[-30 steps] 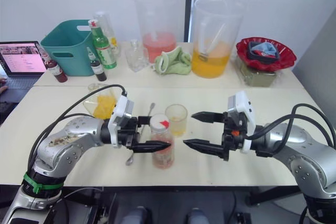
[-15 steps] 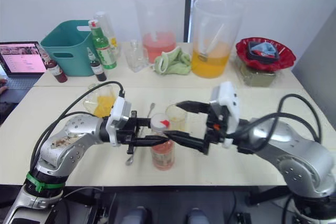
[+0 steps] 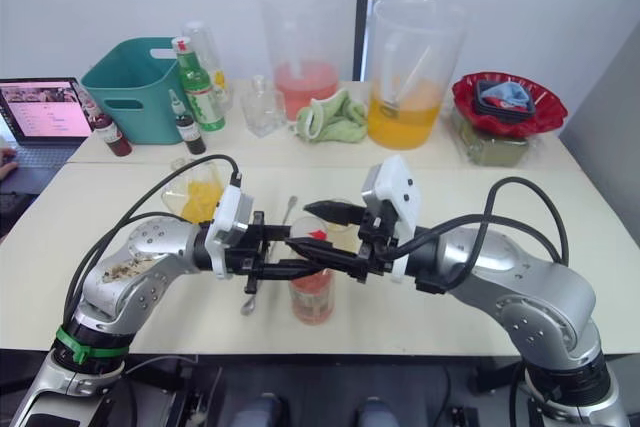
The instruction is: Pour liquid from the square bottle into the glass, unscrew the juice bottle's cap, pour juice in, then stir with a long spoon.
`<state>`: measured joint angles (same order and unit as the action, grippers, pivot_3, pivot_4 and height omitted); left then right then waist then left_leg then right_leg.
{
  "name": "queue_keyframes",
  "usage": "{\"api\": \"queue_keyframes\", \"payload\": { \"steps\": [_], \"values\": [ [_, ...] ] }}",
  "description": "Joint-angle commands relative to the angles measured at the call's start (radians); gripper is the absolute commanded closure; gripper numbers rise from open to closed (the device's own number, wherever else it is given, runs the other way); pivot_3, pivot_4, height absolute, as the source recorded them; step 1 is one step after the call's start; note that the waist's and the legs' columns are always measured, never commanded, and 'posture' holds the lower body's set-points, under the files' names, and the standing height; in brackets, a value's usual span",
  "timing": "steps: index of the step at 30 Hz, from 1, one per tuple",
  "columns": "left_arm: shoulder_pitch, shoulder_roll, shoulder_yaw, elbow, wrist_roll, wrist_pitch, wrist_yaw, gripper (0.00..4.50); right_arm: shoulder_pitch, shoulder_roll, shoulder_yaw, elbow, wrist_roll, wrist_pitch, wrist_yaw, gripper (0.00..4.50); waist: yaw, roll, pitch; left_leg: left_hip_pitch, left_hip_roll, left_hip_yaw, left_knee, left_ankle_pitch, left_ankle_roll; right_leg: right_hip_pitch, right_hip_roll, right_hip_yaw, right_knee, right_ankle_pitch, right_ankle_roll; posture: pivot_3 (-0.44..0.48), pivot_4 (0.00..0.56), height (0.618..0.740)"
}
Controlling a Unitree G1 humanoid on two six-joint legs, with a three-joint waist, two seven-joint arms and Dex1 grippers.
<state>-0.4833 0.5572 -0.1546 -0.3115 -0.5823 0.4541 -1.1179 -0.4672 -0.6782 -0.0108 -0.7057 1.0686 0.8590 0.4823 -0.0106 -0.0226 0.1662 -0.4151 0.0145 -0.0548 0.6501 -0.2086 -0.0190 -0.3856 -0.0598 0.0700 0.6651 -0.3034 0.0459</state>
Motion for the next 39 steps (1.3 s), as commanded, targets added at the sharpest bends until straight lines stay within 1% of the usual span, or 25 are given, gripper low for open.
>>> {"api": "queue_keyframes", "payload": {
  "steps": [1,7,10,12,14,15,16,18,19,21,23,26,30,35,39],
  "values": [
    [-0.005,0.002,-0.016,0.004,0.026,-0.01,-0.004,2.55,-0.02,-0.008,-0.011,-0.019,0.014,0.005,-0.001,2.83,0.0,0.0,0.0,0.0,0.0,0.0,0.0,0.0,0.0,0.0,0.0,0.0,0.0,0.0,0.0,0.0,0.15,0.74],
    [-0.003,0.007,-0.015,0.006,0.032,-0.017,-0.01,2.55,-0.023,-0.031,0.0,-0.003,-0.001,0.001,0.046,2.83,0.0,0.0,0.0,0.0,0.0,0.0,0.0,0.0,0.0,0.0,0.0,0.0,0.0,0.0,0.0,0.0,0.15,0.74],
    [-0.001,0.016,-0.021,0.014,0.045,-0.035,-0.028,2.55,-0.055,-0.062,0.014,0.05,-0.031,-0.019,0.154,2.83,-0.001,0.0,0.0,0.0,0.0,0.0,0.0,0.0,0.0,0.0,0.0,0.0,0.0,0.0,0.0,0.0,0.15,0.74],
    [-0.003,0.018,-0.022,0.018,0.047,-0.042,-0.034,2.55,-0.097,-0.08,0.044,0.118,-0.061,-0.046,0.291,2.83,-0.002,0.0,0.0,0.001,0.0,0.0,0.0,0.0,0.0,0.0,0.0,0.0,0.0,0.0,0.0,0.0,0.15,0.74],
    [-0.005,0.023,-0.027,0.024,0.054,-0.055,-0.05,2.55,-0.158,-0.073,0.075,0.227,-0.078,-0.071,0.436,2.83,-0.003,0.0,0.0,0.001,0.0,0.0,0.0,0.0,0.0,0.001,0.0,0.0,0.0,0.0,0.0,0.0,0.15,0.74],
    [-0.007,0.026,-0.029,0.03,0.057,-0.061,-0.059,2.55,-0.199,-0.078,0.116,0.298,-0.11,-0.096,0.561,2.83,-0.004,0.0,0.0,0.001,0.0,0.0,0.001,0.0,0.0,0.001,0.0,0.0,-0.001,0.0,0.0,0.0,0.15,0.74],
    [-0.008,0.027,-0.029,0.036,0.059,-0.065,-0.066,2.55,-0.229,-0.081,0.147,0.347,-0.138,-0.115,0.65,2.83,-0.004,0.0,0.0,0.001,0.0,0.001,0.001,0.0,0.0,0.001,0.0,0.0,0.0,0.0,0.0,0.0,0.15,0.74],
    [-0.013,0.034,-0.034,0.049,0.063,-0.074,-0.084,2.55,-0.33,-0.06,0.218,0.495,-0.223,-0.175,0.813,2.83,-0.006,0.0,0.0,0.001,0.0,0.0,0.001,0.0,0.0,0.001,0.0,0.0,0.0,0.0,0.0,0.0,0.15,0.74],
    [-0.015,0.036,-0.035,0.055,0.066,-0.078,-0.091,2.55,-0.363,-0.048,0.237,0.544,-0.251,-0.197,0.861,2.83,-0.005,0.0,0.0,0.001,0.0,0.001,0.001,0.0,0.0,0.001,0.001,0.0,0.0,0.0,0.0,0.0,0.15,0.74],
    [-0.021,0.042,-0.038,0.071,0.07,-0.093,-0.11,2.55,-0.448,-0.046,0.297,0.647,-0.296,-0.236,1.044,2.83,-0.004,0.0,0.0,0.001,0.001,0.0,0.001,0.0,0.0,0.001,0.001,0.0,0.0,0.0,0.0,0.0,0.15,0.74],
    [-0.026,0.043,-0.04,0.082,0.07,-0.102,-0.126,2.55,-0.518,-0.03,0.342,0.74,-0.333,-0.282,1.126,2.83,-0.004,0.0,0.0,0.001,0.0,0.001,0.001,0.0,0.0,0.001,0.0,0.0,0.0,0.0,0.0,0.0,0.15,0.74],
    [-0.028,0.043,-0.045,0.098,0.073,-0.115,-0.138,2.55,-0.577,-0.01,0.374,0.807,-0.343,-0.326,1.132,2.83,-0.002,0.0,0.0,0.001,0.0,0.0,0.001,0.0,0.0,0.001,0.0,-0.001,0.0,0.0,0.0,0.0,0.15,0.74],
    [-0.03,0.039,-0.045,0.11,0.076,-0.127,-0.141,2.55,-0.593,0.004,0.35,0.819,-0.353,-0.35,1.132,2.83,-0.002,0.0,0.0,0.001,0.0,0.0,0.002,0.0,0.0,0.001,0.0,-0.001,0.001,0.0,0.0,0.0,0.15,0.74],
    [-0.035,0.033,-0.045,0.131,0.082,-0.148,-0.146,2.55,-0.555,-0.021,0.294,0.72,-0.355,-0.31,1.102,2.83,-0.001,0.0,0.0,0.001,0.0,0.0,0.002,0.0,0.0,0.0,0.0,-0.001,0.003,0.0,0.0,0.0,0.15,0.74],
    [-0.037,0.032,-0.05,0.141,0.085,-0.162,-0.151,2.55,-0.545,-0.015,0.25,0.671,-0.337,-0.22,1.008,2.83,-0.001,0.0,0.0,0.001,0.0,0.0,0.003,0.0,0.0,-0.001,0.0,-0.001,0.004,0.0,0.0,0.0,0.15,0.74]
  ]
}}
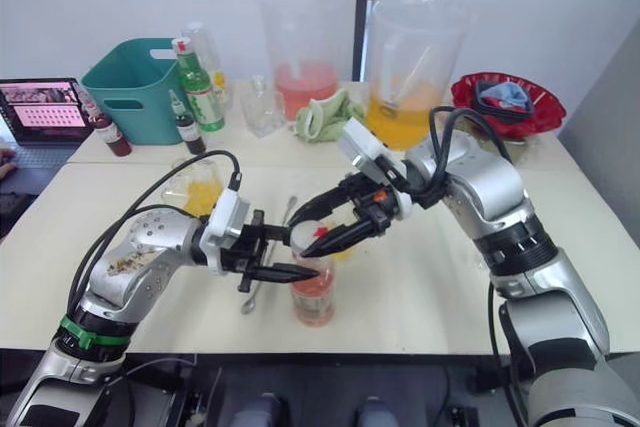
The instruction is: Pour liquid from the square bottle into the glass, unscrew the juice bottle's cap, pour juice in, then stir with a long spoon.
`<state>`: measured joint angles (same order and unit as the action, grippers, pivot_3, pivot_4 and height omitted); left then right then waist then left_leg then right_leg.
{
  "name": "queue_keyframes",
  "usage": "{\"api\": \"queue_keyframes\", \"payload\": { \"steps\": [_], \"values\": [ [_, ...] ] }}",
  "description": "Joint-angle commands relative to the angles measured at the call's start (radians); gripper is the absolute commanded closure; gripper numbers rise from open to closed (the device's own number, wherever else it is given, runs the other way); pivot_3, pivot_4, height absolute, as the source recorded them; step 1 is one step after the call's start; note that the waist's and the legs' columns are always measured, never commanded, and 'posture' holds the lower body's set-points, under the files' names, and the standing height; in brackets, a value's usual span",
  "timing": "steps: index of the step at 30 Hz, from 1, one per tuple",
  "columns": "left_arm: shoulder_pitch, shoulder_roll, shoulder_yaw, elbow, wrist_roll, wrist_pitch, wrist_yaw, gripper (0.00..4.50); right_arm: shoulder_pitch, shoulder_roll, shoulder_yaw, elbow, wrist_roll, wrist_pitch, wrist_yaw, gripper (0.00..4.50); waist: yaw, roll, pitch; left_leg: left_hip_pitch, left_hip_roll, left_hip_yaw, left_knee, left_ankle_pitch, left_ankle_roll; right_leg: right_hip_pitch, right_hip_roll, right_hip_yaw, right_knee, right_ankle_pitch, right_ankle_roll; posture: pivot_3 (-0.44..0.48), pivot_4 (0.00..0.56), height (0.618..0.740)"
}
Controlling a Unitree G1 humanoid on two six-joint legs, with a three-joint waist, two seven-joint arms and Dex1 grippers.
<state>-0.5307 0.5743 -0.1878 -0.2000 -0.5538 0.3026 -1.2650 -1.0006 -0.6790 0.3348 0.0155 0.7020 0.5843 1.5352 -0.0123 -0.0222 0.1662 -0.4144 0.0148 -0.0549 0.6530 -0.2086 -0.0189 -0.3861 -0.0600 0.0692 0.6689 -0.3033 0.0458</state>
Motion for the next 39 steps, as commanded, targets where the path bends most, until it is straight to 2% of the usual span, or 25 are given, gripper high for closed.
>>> {"api": "queue_keyframes", "payload": {
  "steps": [1,3,5,8,11,13,16,20,25,29,35,37,38,39],
  "values": [
    [0.009,0.014,-0.018,0.032,0.058,-0.013,-0.005,2.55,-0.006,-0.013,-0.109,-0.066,0.038,0.076,-0.065,2.83,0.001,0.0,0.0,0.0,0.0,0.0,0.0,0.0,0.0,0.0,0.0,0.0,0.001,0.0,0.0,0.0,0.15,0.74],
    [0.007,0.013,-0.018,0.038,0.059,-0.018,-0.009,2.55,0.009,-0.014,-0.149,-0.107,0.065,0.123,-0.109,1.81,0.002,0.0,0.0,0.0,0.0,0.0,0.0,0.0,0.0,-0.001,0.0,0.0,0.002,0.0,0.0,0.0,0.15,0.74],
    [0.005,0.012,-0.019,0.045,0.059,-0.025,-0.014,2.55,0.028,-0.018,-0.193,-0.151,0.094,0.16,-0.15,1.04,0.002,0.0,0.0,0.0,-0.001,0.0,0.0,0.0,0.0,-0.001,-0.001,0.0,0.002,0.0,0.0,0.0,0.15,0.74],
    [0.003,0.012,-0.019,0.052,0.06,-0.033,-0.021,2.55,0.049,-0.004,-0.286,-0.214,0.17,0.223,-0.245,0.13,0.001,0.0,0.0,0.0,0.0,-0.001,0.0,0.0,0.0,-0.001,0.0,0.0,0.002,0.0,0.0,0.0,0.15,0.74],
    [-0.001,0.011,-0.02,0.056,0.059,-0.041,-0.027,2.55,0.091,0.008,-0.383,-0.311,0.264,0.291,-0.382,0.06,0.001,0.0,0.0,0.0,0.0,0.0,0.0,0.0,0.0,-0.001,0.0,0.0,0.002,0.0,0.0,0.0,0.15,0.74],
    [-0.008,0.009,-0.02,0.058,0.059,-0.048,-0.029,2.55,0.17,0.006,-0.424,-0.432,0.27,0.318,-0.52,0.06,0.003,0.0,0.0,0.0,0.0,-0.001,0.0,0.0,0.0,0.0,0.0,0.0,0.002,0.0,0.0,0.0,0.15,0.74],
    [-0.027,0.003,-0.021,0.06,0.06,-0.047,-0.025,2.55,0.332,0.011,-0.466,-0.629,0.286,0.358,-0.737,0.06,0.006,-0.001,0.0,0.0,0.0,-0.001,0.0,0.0,0.0,0.0,0.0,0.0,0.002,0.0,0.0,0.0,0.15,0.74],
    [-0.042,0.004,-0.02,0.061,0.066,-0.043,-0.021,2.55,0.45,0.03,-0.468,-0.781,0.338,0.397,-0.94,0.06,0.0,0.0,0.0,-0.001,0.0,0.0,0.0,0.0,0.0,-0.001,0.0,0.001,0.002,0.0,0.0,0.0,0.15,0.74],
    [-0.053,0.0,-0.021,0.059,0.067,-0.03,-0.019,2.55,0.495,0.045,-0.458,-0.826,0.378,0.403,-1.091,0.06,0.002,-0.001,0.0,-0.001,0.0,0.0,0.001,0.0,0.0,0.0,0.0,0.0,0.001,0.0,0.0,0.0,0.15,0.74],
    [-0.06,-0.002,-0.024,0.059,0.066,-0.023,-0.017,2.55,0.508,0.026,-0.458,-0.839,0.405,0.4,-1.139,0.06,0.001,-0.001,0.0,-0.001,0.0,0.0,0.001,0.0,0.0,0.0,0.0,0.001,0.001,0.0,0.0,0.0,0.15,0.74],
    [-0.077,-0.007,-0.027,0.059,0.063,-0.005,-0.015,2.55,0.535,-0.02,-0.458,-0.852,0.437,0.389,-1.165,1.83,0.001,-0.001,0.0,-0.001,0.0,0.0,0.001,0.0,0.0,0.001,0.0,0.001,-0.002,0.0,0.0,0.0,0.15,0.74],
    [-0.079,-0.009,-0.028,0.059,0.064,-0.002,-0.014,2.55,0.54,-0.028,-0.456,-0.853,0.445,0.381,-1.169,2.62,0.001,-0.001,0.0,-0.001,0.0,0.0,0.001,0.0,0.0,0.001,0.001,0.0,-0.002,0.0,0.0,0.0,0.15,0.74],
    [-0.081,-0.01,-0.028,0.058,0.064,0.0,-0.013,2.55,0.542,-0.03,-0.456,-0.853,0.447,0.377,-1.172,2.84,0.001,-0.001,0.0,-0.001,0.0,-0.001,0.001,0.0,0.0,0.001,0.001,0.0,-0.002,0.0,0.0,0.0,0.15,0.74],
    [-0.082,-0.01,-0.029,0.058,0.064,0.002,-0.014,2.55,0.544,-0.03,-0.455,-0.852,0.448,0.373,-1.174,2.84,0.002,-0.001,0.0,-0.001,0.0,0.0,0.001,0.0,0.0,0.001,0.001,0.0,-0.002,0.0,0.0,0.0,0.15,0.74]
  ]
}}
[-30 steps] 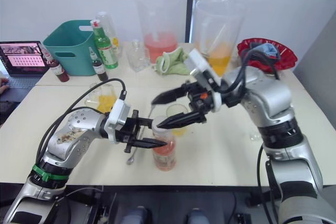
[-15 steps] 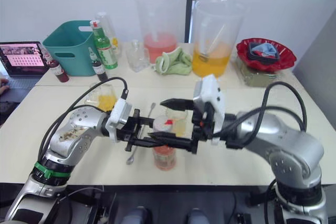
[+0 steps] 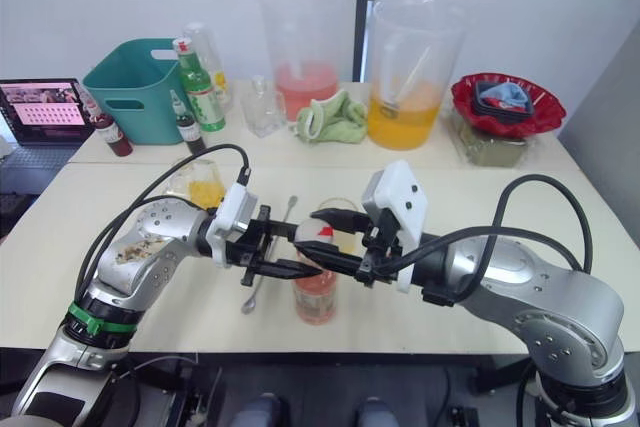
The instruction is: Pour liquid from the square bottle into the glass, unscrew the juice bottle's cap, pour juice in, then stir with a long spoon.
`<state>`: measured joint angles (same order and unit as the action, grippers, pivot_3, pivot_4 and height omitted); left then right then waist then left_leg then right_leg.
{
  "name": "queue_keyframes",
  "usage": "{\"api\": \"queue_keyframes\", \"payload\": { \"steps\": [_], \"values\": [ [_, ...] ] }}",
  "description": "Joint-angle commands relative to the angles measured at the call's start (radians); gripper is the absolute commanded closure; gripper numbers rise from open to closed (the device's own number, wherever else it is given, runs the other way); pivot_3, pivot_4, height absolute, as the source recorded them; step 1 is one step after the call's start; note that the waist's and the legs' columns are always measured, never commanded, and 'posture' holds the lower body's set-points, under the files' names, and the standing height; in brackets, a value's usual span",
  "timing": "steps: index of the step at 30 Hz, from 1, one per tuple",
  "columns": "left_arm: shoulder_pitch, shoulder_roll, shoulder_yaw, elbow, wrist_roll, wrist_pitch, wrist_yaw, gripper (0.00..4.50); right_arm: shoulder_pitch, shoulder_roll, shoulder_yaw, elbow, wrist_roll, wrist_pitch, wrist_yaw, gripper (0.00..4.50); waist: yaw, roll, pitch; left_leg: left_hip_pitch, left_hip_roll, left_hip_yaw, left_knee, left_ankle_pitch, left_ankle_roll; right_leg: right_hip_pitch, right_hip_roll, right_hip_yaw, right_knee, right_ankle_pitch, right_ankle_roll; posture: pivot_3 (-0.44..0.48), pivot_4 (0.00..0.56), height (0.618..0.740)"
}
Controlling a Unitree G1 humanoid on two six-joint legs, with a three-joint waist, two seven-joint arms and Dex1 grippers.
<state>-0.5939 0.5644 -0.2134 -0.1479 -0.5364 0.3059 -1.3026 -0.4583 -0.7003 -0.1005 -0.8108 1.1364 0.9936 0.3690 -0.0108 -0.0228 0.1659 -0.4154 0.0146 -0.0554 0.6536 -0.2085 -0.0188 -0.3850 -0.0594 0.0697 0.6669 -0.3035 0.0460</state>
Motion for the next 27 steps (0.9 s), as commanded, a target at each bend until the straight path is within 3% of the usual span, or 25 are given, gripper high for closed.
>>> {"api": "queue_keyframes", "payload": {
  "steps": [1,7,12,23,27],
  "values": [
    [-0.019,0.0,-0.003,0.006,0.047,0.0,0.023,2.55,0.002,-0.009,-0.019,-0.026,0.015,-0.04,-0.01,2.84,0.0,0.0,0.0,0.0,0.0,0.0,0.0,0.0,0.0,0.0,0.0,0.0,0.0,0.0,0.0,0.0,0.15,0.74],
    [-0.02,0.003,-0.007,0.007,0.051,0.003,0.022,2.55,-0.007,-0.022,-0.005,-0.009,0.009,-0.062,0.035,2.84,0.0,0.0,0.0,0.0,0.0,0.0,0.0,0.0,0.0,0.0,0.0,0.0,-0.001,0.0,0.0,0.0,0.15,0.74],
    [-0.028,0.006,-0.014,0.018,0.058,0.0,0.011,2.55,-0.091,-0.086,0.06,0.174,-0.045,-0.113,0.374,2.84,-0.001,0.0,0.0,0.0,0.0,0.0,0.0,0.0,0.0,0.0,0.0,0.0,-0.002,0.0,0.0,0.0,0.15,0.74],
    [-0.037,0.015,-0.016,0.015,0.056,0.006,-0.001,2.55,-0.53,-0.069,0.398,0.742,-0.32,-0.23,1.169,2.84,-0.001,0.001,0.001,0.0,0.0,0.0,0.0,0.0,0.0,0.0,0.0,-0.001,-0.002,0.0,0.0,0.0,0.15,0.74],
    [-0.034,0.019,-0.016,0.01,0.054,0.007,-0.004,2.55,-0.631,-0.037,0.467,0.844,-0.354,-0.276,1.245,2.84,0.0,0.001,0.001,-0.001,0.0,0.0,-0.001,0.0,0.0,-0.001,0.0,-0.001,-0.001,0.0,0.0,0.0,0.15,0.74]
  ]
}}
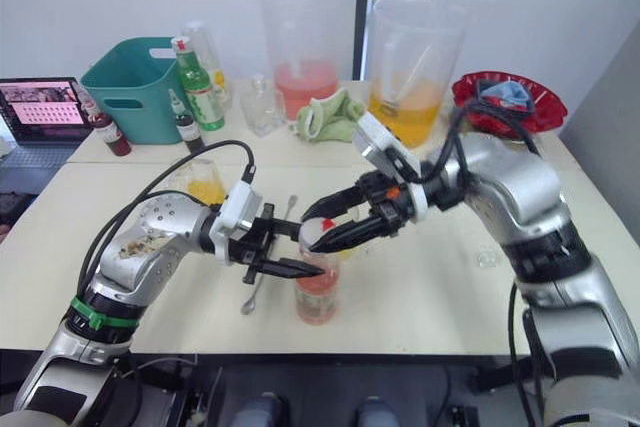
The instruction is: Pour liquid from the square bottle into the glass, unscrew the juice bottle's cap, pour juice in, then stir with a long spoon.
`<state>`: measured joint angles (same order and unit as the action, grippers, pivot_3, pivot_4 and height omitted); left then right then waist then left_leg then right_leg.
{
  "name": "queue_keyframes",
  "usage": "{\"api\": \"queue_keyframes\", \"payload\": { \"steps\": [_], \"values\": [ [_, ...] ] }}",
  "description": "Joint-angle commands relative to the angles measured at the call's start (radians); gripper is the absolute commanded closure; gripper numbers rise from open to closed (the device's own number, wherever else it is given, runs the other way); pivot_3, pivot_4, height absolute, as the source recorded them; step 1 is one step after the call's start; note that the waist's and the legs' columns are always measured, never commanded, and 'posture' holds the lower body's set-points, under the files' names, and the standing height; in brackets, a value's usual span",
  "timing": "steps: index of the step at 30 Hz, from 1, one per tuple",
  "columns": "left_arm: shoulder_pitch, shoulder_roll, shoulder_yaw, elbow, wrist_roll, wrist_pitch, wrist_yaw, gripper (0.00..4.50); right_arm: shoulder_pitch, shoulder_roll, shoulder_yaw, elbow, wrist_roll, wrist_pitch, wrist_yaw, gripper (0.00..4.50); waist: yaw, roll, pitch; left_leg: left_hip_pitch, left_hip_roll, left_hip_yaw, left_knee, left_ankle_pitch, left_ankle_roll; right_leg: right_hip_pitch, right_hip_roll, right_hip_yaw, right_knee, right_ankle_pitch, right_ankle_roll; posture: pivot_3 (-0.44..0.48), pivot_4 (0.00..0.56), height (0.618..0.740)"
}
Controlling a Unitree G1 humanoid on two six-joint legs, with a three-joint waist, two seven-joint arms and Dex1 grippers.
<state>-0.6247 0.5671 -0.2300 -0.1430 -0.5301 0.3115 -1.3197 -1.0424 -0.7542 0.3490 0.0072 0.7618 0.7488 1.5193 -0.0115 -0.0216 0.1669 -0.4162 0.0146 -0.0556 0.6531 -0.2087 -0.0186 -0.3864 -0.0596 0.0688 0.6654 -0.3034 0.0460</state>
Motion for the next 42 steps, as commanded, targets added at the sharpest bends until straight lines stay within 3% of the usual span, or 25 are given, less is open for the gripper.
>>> {"api": "queue_keyframes", "payload": {
  "steps": [1,7,9,14,18,24,28,34,42],
  "values": [
    [-0.002,0.017,0.001,0.003,0.047,0.001,0.012,2.55,-0.056,0.016,0.028,0.034,0.012,-0.046,0.095,2.84,0.002,0.0,0.0,0.0,0.0,0.0,0.0,0.0,0.0,0.0,0.0,0.0,0.0,0.0,0.0,0.0,0.15,0.74],
    [-0.001,0.017,0.002,0.013,0.046,-0.011,0.006,2.55,-0.057,0.022,-0.048,0.011,0.01,-0.025,0.08,2.84,0.003,0.0,0.0,0.0,0.0,0.0,0.0,0.0,0.0,0.0,-0.001,0.0,0.0,0.0,0.0,0.0,0.15,0.74],
    [0.002,0.017,0.003,0.016,0.046,-0.015,0.004,2.55,-0.049,0.023,-0.095,-0.016,0.032,0.002,0.026,1.8,0.002,0.0,0.0,0.0,0.0,0.0,0.0,0.0,0.0,-0.001,0.0,0.0,0.001,0.0,0.0,0.0,0.15,0.74],
    [0.019,0.017,0.005,0.016,0.048,-0.028,0.003,2.55,0.01,0.037,-0.291,-0.161,0.166,0.105,-0.167,0.11,0.003,0.0,0.0,0.0,0.0,0.0,0.0,0.0,0.0,-0.001,-0.001,0.0,0.001,0.0,0.0,0.0,0.15,0.74],
    [0.036,0.017,0.007,0.015,0.05,-0.039,0.004,2.55,0.109,0.054,-0.403,-0.32,0.25,0.174,-0.37,0.05,0.0,0.0,0.0,0.0,0.0,0.0,0.0,0.0,0.0,0.0,-0.001,0.0,0.001,0.0,0.0,0.0,0.15,0.74],
    [0.078,0.009,0.018,0.0,0.05,-0.057,0.021,2.55,0.42,0.088,-0.479,-0.729,0.264,0.255,-0.855,0.05,0.001,0.0,0.0,0.0,0.0,0.0,-0.001,0.0,0.0,0.0,-0.001,0.0,0.001,0.0,0.0,0.0,0.15,0.74],
    [0.092,0.011,0.023,-0.011,0.051,-0.058,0.022,2.55,0.515,0.129,-0.527,-0.823,0.397,0.26,-1.087,0.05,-0.002,0.0,0.0,0.0,0.0,0.001,-0.001,0.0,0.0,0.0,-0.001,0.001,0.0,0.0,0.0,0.0,0.15,0.74],
    [0.086,0.005,0.016,-0.003,0.053,-0.059,0.018,2.55,0.557,0.099,-0.511,-0.852,0.457,0.249,-1.234,0.05,-0.002,0.0,-0.001,0.002,0.0,0.001,-0.001,0.0,0.0,0.002,0.0,0.001,-0.001,0.0,0.0,0.0,0.15,0.74],
    [0.05,-0.004,0.007,0.009,0.05,-0.043,0.018,2.55,0.561,0.032,-0.486,-0.841,0.511,0.23,-1.241,0.05,-0.001,0.0,0.0,0.001,0.0,0.001,-0.001,0.0,0.0,0.002,0.0,0.001,-0.001,0.0,0.0,0.0,0.15,0.74]
  ]
}}
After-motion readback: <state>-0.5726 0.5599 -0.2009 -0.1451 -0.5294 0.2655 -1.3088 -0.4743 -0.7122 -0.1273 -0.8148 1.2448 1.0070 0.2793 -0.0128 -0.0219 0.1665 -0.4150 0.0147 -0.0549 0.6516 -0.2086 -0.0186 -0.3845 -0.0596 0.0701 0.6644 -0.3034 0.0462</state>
